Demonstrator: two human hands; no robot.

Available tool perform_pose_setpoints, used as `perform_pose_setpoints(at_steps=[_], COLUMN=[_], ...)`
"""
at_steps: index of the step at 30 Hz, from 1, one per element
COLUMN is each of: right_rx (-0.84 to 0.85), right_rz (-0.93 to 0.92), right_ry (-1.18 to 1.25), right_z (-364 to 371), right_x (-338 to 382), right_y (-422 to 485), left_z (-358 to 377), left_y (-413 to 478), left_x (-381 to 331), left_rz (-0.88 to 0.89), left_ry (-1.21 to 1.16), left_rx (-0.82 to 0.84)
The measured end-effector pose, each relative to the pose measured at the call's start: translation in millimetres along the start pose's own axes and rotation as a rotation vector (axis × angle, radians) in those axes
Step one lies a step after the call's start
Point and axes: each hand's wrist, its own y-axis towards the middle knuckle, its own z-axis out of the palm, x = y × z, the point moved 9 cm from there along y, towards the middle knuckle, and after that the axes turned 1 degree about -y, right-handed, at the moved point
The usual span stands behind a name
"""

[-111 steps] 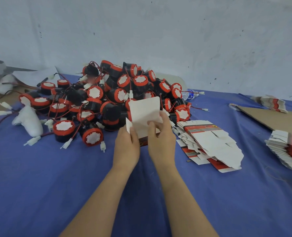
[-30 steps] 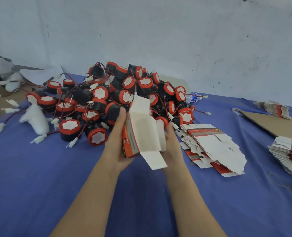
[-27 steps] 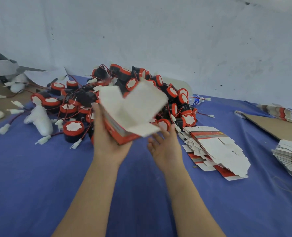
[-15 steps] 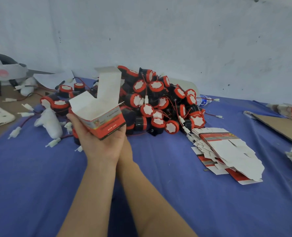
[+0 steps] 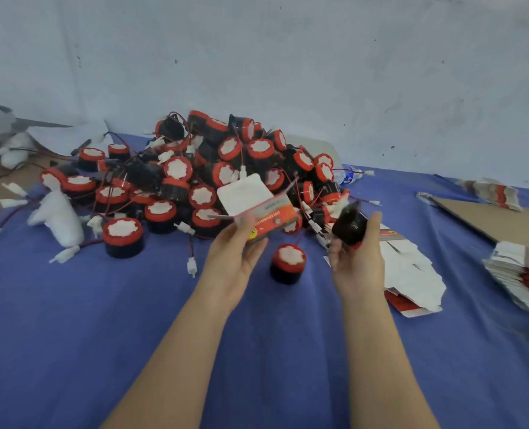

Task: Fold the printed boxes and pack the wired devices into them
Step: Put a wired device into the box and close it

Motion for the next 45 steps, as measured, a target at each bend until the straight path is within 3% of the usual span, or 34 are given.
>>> perform_pose_setpoints(at_steps=[4,6,9,12,15,17,20,26,30,36,39,42,43,45], right_rx=[-0.017,-0.026,-0.051,0.131,0.434,0.526,0.466,0.356,0.284,0.425,0.484,0.621,0.584,0.355], right_rz=[-0.205,-0.305,-0.675,-0.903,-0.790,-0.652,-0.597,-0.729,-0.747,-0.607,-0.625,-0.581,-0.566,-0.615], right_ry=[-0.154,-0.300,-0.700,-0.816,-1.165,-1.373,-1.374,-1.515,-1.563,-1.734,-1.768,-1.642,-1.544,-1.427], right_z=[-2.3,3.9,26.7,58.0,86.4,86.2,81.0,86.3,86.1,92.6,99.4,103.8,101.1,88.7], right_x=[20.2,28.1,46.0,39.5,-8.1,-41.5,-49.9,-42.1,-38.1,-61.6,-59.6,-60.6,-52.6,-23.6], right_y=[-3.9,-8.9,-37.5,-59.2,-56.2,-50.5,-47.5,-49.7,-50.2,-50.1,-56.2,-60.5,-56.4,-39.5], left_z=[-6.0,-3.5,-15.2,-21.7,-23.3,-21.3,-19.4,-28.2,-23.0,-22.7,-30.2,-42.3,-44.7,-47.5], left_y=[-1.7,-3.5,0.0,1.5,2.3,1.3,-1.2,-2.7,-2.9,-0.3,4.0,1.5,-0.2,-1.3], left_x=[-1.4,2.3,-0.6,-0.6,-2.9,-5.7,-8.3,-16.9,-15.8,-15.4,-14.3,-24.2,-25.6,-25.5], left_rz=[0.190,0.222,0.226,0.163,0.115,0.114,0.112,0.115,0.134,0.052,-0.014,0.084,0.110,0.129], left_ry=[0.723,0.903,1.119,1.126,1.137,1.171,1.181,1.254,1.313,1.052,0.849,0.947,0.974,0.991], left_rx=[0.014,0.075,0.001,0.019,0.076,0.129,0.157,-0.016,0.009,0.081,-0.031,-0.233,-0.264,-0.284])
